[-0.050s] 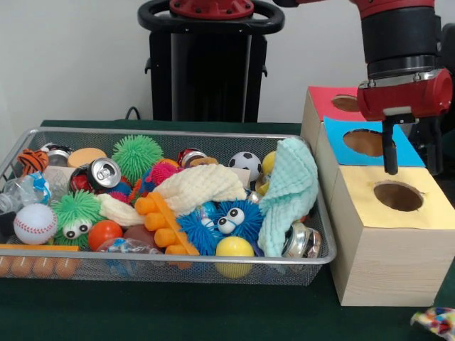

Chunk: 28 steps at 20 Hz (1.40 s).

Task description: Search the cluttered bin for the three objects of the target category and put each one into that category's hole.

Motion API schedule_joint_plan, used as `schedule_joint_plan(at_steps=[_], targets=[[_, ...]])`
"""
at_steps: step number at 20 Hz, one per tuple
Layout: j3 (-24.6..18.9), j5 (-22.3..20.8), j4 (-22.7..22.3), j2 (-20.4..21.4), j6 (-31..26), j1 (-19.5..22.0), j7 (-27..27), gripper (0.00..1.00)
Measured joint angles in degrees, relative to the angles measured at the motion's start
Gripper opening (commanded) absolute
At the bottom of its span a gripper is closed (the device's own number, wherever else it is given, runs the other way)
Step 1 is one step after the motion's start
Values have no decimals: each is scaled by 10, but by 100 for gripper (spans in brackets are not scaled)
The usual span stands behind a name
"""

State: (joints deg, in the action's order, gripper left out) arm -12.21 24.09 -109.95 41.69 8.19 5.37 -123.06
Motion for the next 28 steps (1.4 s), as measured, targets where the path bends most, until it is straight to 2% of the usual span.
schedule_joint_plan(at_steps=[7, 13, 14, 21, 28], targets=[[-7, 0, -4, 0, 0, -1, 0, 100], [-2, 11, 4, -35, 0, -18, 0, 100], [2, 14, 9, -45, 1, -29, 0, 0], [33, 22, 18, -54, 2, -52, 0, 0], [42, 25, 19, -56, 2, -54, 0, 0]])
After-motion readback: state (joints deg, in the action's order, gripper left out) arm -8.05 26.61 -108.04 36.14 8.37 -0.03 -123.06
